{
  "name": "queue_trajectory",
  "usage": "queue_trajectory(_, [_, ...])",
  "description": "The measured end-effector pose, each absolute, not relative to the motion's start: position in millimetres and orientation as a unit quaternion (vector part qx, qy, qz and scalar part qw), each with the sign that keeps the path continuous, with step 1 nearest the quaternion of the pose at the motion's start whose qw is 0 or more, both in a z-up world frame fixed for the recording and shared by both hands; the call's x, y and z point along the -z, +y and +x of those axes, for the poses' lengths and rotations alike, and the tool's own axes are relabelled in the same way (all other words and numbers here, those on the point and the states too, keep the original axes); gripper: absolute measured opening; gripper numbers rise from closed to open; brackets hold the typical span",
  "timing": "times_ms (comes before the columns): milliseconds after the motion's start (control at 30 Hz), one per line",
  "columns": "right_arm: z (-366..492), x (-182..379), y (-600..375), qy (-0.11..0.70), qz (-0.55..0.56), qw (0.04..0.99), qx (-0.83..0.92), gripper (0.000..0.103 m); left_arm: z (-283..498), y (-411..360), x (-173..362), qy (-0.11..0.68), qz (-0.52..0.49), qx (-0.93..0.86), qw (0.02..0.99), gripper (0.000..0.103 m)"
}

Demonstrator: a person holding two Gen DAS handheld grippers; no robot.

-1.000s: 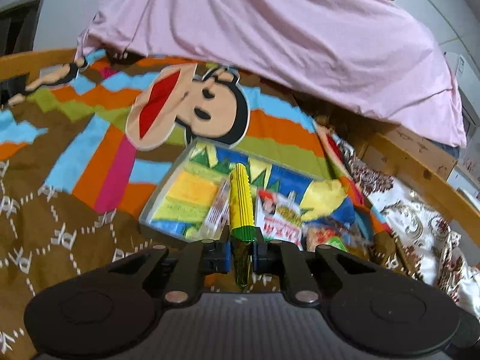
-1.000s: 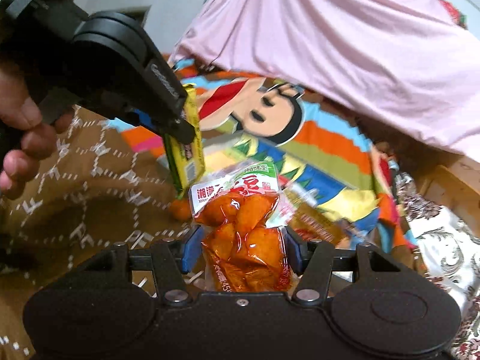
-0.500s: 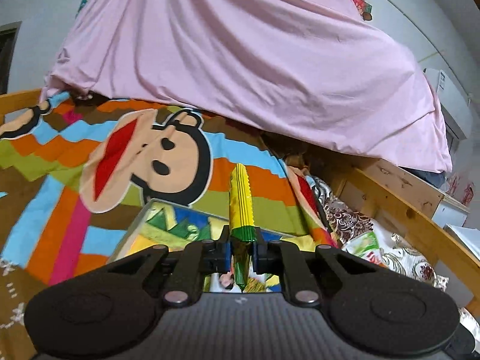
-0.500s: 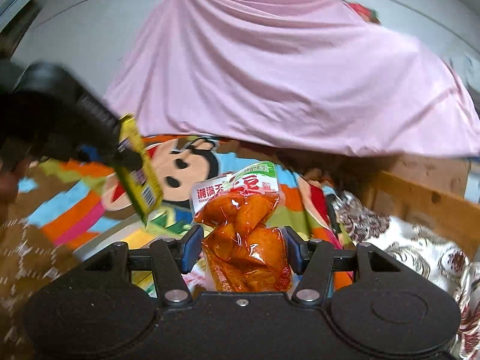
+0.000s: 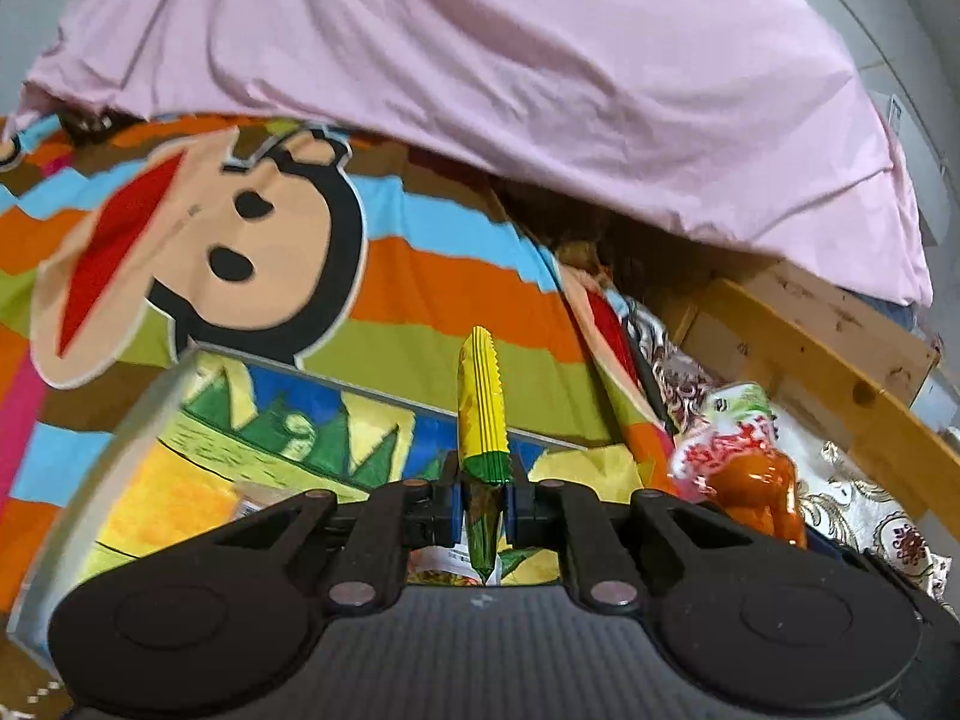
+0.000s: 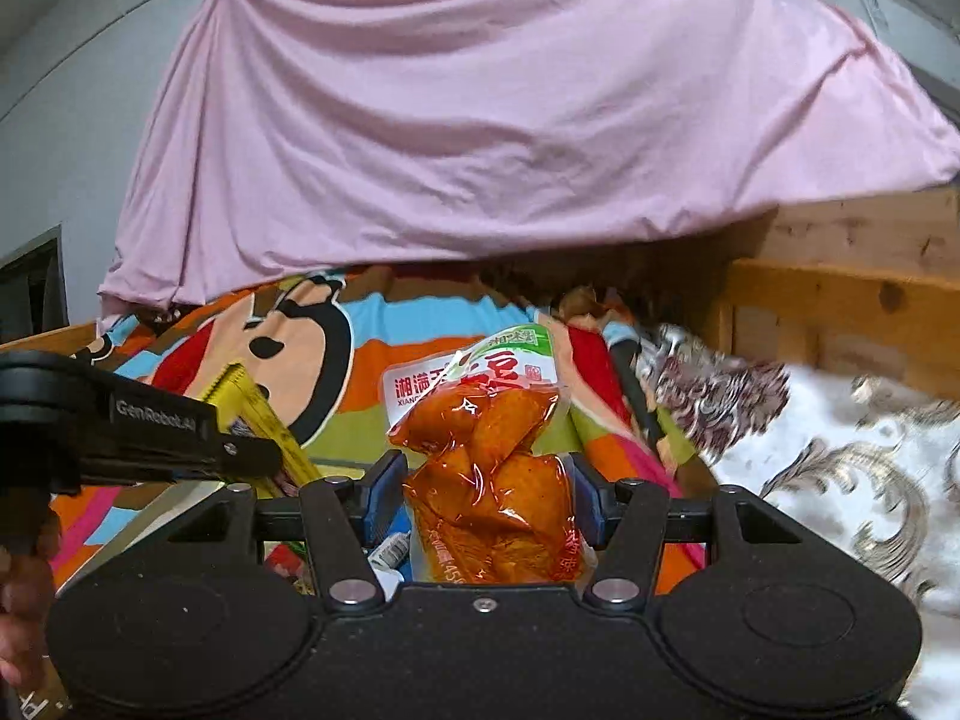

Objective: Organize snacks
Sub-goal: 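Lift the corn snack and tofu pack toward the tray with both tools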

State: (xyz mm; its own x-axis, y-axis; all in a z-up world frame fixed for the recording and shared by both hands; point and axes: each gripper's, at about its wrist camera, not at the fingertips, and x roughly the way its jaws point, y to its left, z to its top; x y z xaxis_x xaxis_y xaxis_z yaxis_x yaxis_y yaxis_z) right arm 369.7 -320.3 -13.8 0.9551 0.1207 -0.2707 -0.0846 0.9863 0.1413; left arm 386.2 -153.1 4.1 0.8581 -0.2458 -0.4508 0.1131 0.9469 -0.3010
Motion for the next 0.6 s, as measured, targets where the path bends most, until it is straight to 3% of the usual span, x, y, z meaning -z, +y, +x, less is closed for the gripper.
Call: queue_trajectory(600, [393.3,48.0,-311.6,0.2,0.08,0.974,-0.063,0.059,413.3,-153.4,18.9,0.285,-0.142,0.103,0.942,0.014])
